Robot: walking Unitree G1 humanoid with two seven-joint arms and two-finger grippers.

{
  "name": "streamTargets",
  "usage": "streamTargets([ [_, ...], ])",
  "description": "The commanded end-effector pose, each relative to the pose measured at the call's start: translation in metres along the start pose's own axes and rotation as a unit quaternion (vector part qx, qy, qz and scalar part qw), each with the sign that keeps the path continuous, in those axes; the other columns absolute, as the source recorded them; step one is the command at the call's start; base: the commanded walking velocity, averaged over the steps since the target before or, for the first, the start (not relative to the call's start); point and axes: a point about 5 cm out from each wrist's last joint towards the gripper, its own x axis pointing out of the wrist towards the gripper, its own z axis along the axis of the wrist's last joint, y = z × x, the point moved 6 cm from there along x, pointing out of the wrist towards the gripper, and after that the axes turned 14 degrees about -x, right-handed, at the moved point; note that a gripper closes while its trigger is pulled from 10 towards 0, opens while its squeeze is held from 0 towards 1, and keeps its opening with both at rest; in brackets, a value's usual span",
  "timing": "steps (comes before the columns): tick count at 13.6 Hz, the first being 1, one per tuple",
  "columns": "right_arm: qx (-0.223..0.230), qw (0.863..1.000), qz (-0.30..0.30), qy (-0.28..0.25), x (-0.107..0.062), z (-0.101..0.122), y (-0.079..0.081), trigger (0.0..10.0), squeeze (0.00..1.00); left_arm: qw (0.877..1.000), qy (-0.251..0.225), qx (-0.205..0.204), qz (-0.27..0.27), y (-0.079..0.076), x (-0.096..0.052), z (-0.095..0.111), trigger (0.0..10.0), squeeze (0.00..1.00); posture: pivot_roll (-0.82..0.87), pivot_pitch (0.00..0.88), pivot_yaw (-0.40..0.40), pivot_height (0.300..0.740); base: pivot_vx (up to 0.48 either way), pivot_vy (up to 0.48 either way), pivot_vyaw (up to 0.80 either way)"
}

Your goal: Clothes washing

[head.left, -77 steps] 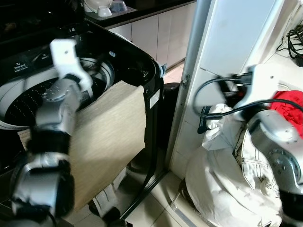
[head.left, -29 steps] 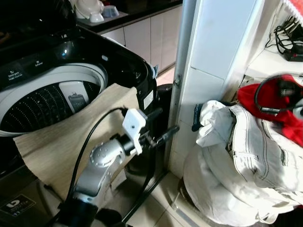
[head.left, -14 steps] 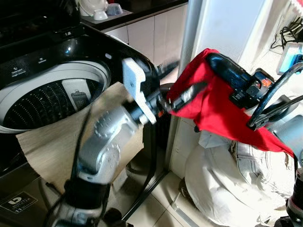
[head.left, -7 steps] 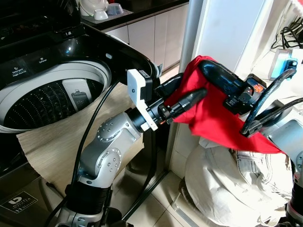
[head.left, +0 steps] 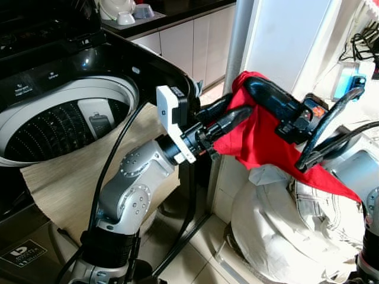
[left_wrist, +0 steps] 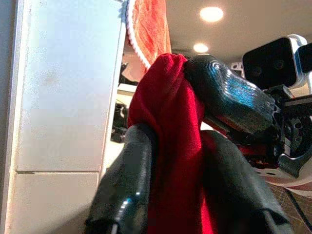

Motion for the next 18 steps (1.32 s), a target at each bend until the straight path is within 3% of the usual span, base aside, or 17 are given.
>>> streamTargets([
  [1, -0.021, 1.000, 0.010, -0.007, 0.002, 0.008, 0.005, 0.0, 0.00, 1.000, -0.003, -0.003, -0.006, -0.003, -0.001, 0.002, 0.0, 0.00, -0.17, 0.000, 0.030, 0.740, 0.000, 0.000, 0.00],
  [4, -0.024, 1.000, 0.010, -0.007, 0.002, 0.008, 0.005, 0.0, 0.00, 1.000, -0.004, -0.005, -0.007, -0.002, -0.002, 0.003, 0.0, 0.00, -0.17, 0.000, 0.030, 0.740, 0.000, 0.000, 0.00],
  [5, -0.027, 1.000, 0.008, -0.006, 0.002, 0.008, 0.005, 0.9, 0.00, 1.000, -0.009, 0.000, 0.000, 0.000, -0.002, 0.004, 0.0, 0.00, -0.17, 0.000, 0.031, 0.740, 0.000, 0.000, 0.00],
  [6, -0.029, 1.000, 0.009, -0.005, 0.002, 0.008, 0.005, 2.7, 0.00, 1.000, -0.014, 0.005, 0.011, 0.004, -0.003, 0.006, 0.0, 0.00, -0.17, 0.000, 0.032, 0.740, 0.000, 0.000, 0.00],
  [7, -0.021, 1.000, 0.019, -0.009, 0.001, 0.009, 0.008, 10.0, 1.00, 0.998, -0.031, 0.018, 0.042, 0.015, -0.004, 0.014, 0.0, 0.00, -0.17, 0.000, 0.033, 0.740, 0.000, 0.000, 0.00],
  [9, -0.024, 0.999, 0.031, -0.013, 0.000, 0.011, 0.013, 10.0, 1.00, 0.994, -0.061, 0.045, 0.076, 0.028, -0.008, 0.029, 0.0, 0.00, -0.17, 0.000, 0.033, 0.740, 0.000, 0.000, 0.00],
  [10, -0.041, 0.999, 0.023, 0.002, 0.001, 0.006, 0.011, 10.0, 0.04, 0.984, -0.099, 0.083, 0.125, 0.045, -0.013, 0.055, 0.0, 0.00, -0.17, 0.000, 0.033, 0.740, 0.000, 0.000, 0.00],
  [11, -0.044, 0.999, 0.025, 0.004, 0.001, 0.006, 0.012, 10.0, 0.00, 0.972, -0.122, 0.119, 0.161, 0.058, -0.018, 0.078, 0.0, 0.00, -0.17, 0.000, 0.032, 0.740, 0.000, 0.000, 0.00],
  [12, -0.053, 0.998, 0.029, 0.009, 0.002, 0.004, 0.014, 10.0, 0.00, 0.937, -0.167, 0.209, 0.225, 0.075, -0.031, 0.132, 0.0, 0.00, -0.17, 0.000, 0.032, 0.740, 0.000, 0.000, 0.00],
  [13, -0.065, 0.997, 0.027, 0.018, 0.003, 0.000, 0.014, 10.0, 0.00, 0.880, -0.232, 0.312, 0.272, 0.076, -0.047, 0.205, 0.0, 0.00, -0.16, 0.000, 0.035, 0.740, 0.000, 0.000, 0.00],
  [14, -0.072, 0.997, 0.022, 0.020, 0.006, -0.002, 0.014, 10.0, 0.00, 0.828, -0.270, 0.387, 0.303, 0.068, -0.062, 0.256, 0.0, 0.00, -0.17, 0.000, 0.041, 0.740, 0.000, 0.000, 0.00],
  [15, -0.077, 0.996, 0.025, 0.029, 0.007, -0.006, 0.016, 10.0, 0.00, 0.809, -0.254, 0.416, 0.329, 0.075, -0.068, 0.262, 0.0, 0.00, -0.17, 0.000, 0.044, 0.740, 0.000, 0.000, 0.00],
  [16, -0.089, 0.994, 0.032, 0.050, 0.007, -0.014, 0.019, 10.0, 0.00, 0.806, -0.238, 0.413, 0.352, 0.086, -0.074, 0.258, 0.0, 0.00, -0.17, 0.000, 0.046, 0.740, 0.000, 0.000, 0.00],
  [17, -0.113, 0.988, 0.042, 0.097, 0.006, -0.030, 0.023, 10.0, 0.00, 0.801, -0.193, 0.401, 0.399, 0.112, -0.083, 0.243, 0.0, 0.00, -0.17, 0.000, 0.046, 0.740, 0.000, 0.000, 0.00],
  [18, -0.146, 0.975, 0.050, 0.158, 0.004, -0.054, 0.026, 10.0, 0.00, 0.797, -0.070, 0.361, 0.479, 0.162, -0.101, 0.197, 10.0, 0.00, -0.17, 0.000, 0.043, 0.740, 0.000, 0.000, 0.00],
])
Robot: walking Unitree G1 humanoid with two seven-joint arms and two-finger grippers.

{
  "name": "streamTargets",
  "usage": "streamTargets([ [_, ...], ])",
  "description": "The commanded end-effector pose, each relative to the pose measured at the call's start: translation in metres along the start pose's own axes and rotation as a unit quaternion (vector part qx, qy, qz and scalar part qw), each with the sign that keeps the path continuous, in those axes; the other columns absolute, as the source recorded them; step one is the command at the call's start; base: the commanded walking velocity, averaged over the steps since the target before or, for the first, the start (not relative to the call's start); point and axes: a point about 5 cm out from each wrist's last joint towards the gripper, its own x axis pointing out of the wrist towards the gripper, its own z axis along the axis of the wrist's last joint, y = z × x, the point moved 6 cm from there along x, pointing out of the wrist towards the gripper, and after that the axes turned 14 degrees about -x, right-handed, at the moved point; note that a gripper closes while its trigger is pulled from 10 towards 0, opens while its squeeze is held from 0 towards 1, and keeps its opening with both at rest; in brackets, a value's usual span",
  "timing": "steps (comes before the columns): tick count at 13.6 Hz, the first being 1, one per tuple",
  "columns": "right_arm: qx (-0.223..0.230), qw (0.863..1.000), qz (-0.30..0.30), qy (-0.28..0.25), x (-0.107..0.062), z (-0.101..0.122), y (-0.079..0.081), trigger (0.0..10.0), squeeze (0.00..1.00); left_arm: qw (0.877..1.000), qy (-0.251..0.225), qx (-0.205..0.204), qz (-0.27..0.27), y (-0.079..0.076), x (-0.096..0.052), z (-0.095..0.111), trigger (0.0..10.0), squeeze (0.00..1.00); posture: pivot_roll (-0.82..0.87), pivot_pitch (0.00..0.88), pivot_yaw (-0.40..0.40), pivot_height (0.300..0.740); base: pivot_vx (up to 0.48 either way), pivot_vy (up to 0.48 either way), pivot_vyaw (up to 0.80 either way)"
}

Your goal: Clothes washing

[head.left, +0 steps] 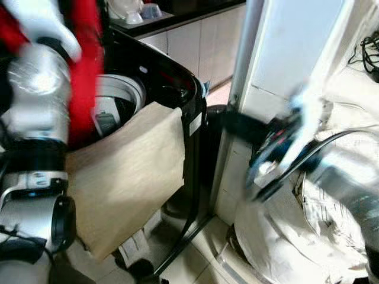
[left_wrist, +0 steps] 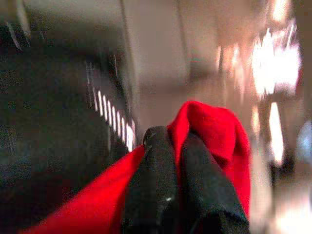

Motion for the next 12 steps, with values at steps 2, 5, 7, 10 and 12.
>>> streamTargets([
  [2, -0.032, 0.999, 0.007, 0.038, 0.006, -0.013, 0.007, 10.0, 0.00, 0.972, 0.236, 0.020, -0.001, -0.002, -0.028, -0.110, 10.0, 0.00, -0.17, 0.000, 0.041, 0.740, 0.000, 0.000, 0.00],
  [5, -0.038, 0.998, 0.017, 0.040, 0.009, -0.014, 0.014, 10.0, 0.00, 0.946, 0.319, -0.007, 0.052, 0.019, -0.052, -0.145, 10.0, 0.60, -0.18, 0.000, 0.044, 0.740, 0.000, 0.000, 0.00],
  [7, -0.042, 0.998, 0.028, 0.037, 0.009, -0.013, 0.019, 10.0, 0.00, 0.940, 0.333, -0.026, 0.070, 0.029, -0.056, -0.149, 10.0, 1.00, -0.18, 0.000, 0.041, 0.740, 0.000, 0.000, 0.00],
  [10, -0.052, 0.997, 0.021, 0.044, 0.008, -0.018, 0.015, 10.0, 0.00, 0.938, 0.335, -0.007, 0.090, 0.046, -0.056, -0.142, 10.0, 1.00, -0.17, 0.000, 0.038, 0.740, 0.000, 0.000, 0.00],
  [12, -0.053, 0.998, 0.008, 0.043, 0.008, -0.017, 0.010, 10.0, 0.00, 0.942, 0.323, -0.005, 0.089, 0.045, -0.053, -0.137, 10.0, 1.00, -0.17, 0.000, 0.038, 0.740, 0.000, 0.000, 0.00],
])
